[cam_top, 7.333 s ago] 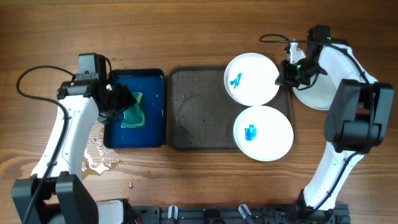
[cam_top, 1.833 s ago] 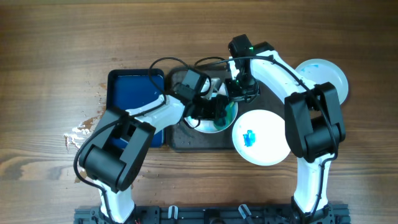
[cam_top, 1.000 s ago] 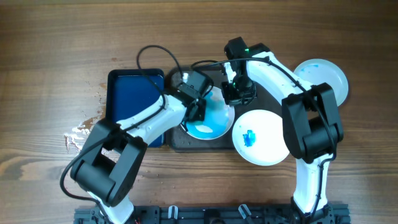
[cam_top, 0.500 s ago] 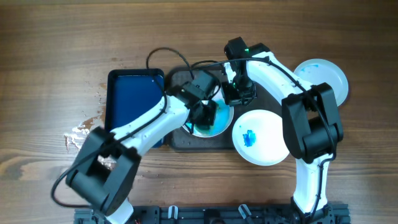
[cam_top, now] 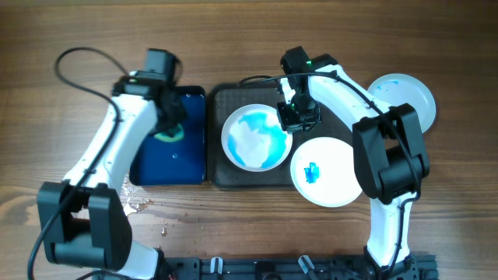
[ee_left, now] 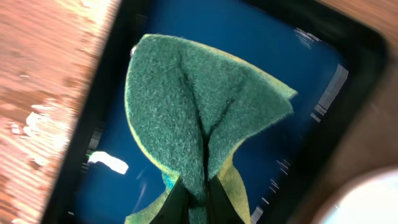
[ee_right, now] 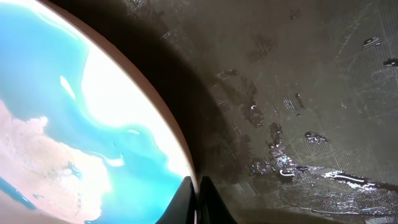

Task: Clean dirty plates on tray and stack at the side
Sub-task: 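Return the sponge to the blue water tray with the left gripper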

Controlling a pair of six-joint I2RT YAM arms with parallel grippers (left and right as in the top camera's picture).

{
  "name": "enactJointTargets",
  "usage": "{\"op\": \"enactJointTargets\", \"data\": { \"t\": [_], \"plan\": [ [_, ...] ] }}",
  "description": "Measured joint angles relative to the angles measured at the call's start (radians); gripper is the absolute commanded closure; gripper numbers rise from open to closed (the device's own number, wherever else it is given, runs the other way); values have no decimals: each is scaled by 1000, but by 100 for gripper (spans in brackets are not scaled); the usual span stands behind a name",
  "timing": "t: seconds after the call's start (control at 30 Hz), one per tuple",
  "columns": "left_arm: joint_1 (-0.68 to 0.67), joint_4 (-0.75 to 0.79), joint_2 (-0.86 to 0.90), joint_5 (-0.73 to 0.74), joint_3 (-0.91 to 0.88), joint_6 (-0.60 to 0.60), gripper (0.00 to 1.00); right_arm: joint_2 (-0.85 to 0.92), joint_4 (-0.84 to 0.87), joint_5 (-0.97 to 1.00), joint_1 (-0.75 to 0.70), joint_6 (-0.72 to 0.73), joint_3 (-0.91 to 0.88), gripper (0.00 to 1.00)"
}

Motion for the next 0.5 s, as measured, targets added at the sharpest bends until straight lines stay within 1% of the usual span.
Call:
{"op": "enactJointTargets", "data": {
  "t": [0.07,0.13,0.17,0.23,0.27,0.3,0.33,0.37,0.4,0.47,0.5],
  "plan": [
    [52,3,23,16,0,16,96,0,0,0,0,0,0,96],
    [92,4,102,29,0,32,95,0,0,0,0,0,0,96],
    [93,4,126,32,0,35,86,0,0,0,0,0,0,96],
    [91,3,170,41,0,44,47,0,0,0,0,0,0,96],
    [89,4,185,53,0,47,32,0,0,0,0,0,0,96],
    [89,4,185,60,0,51,27,0,0,0,0,0,0,96],
    [89,5,185,71,0,50,24,0,0,0,0,0,0,96],
    [89,5,185,80,0,52,25,0,0,0,0,0,0,96],
    [89,4,185,88,0,51,28,0,0,0,0,0,0,96],
    [89,-6,181,100,0,54,31,0,0,0,0,0,0,96],
    [89,-8,166,102,-1,53,35,0,2,0,0,0,0,95]
  ]
}}
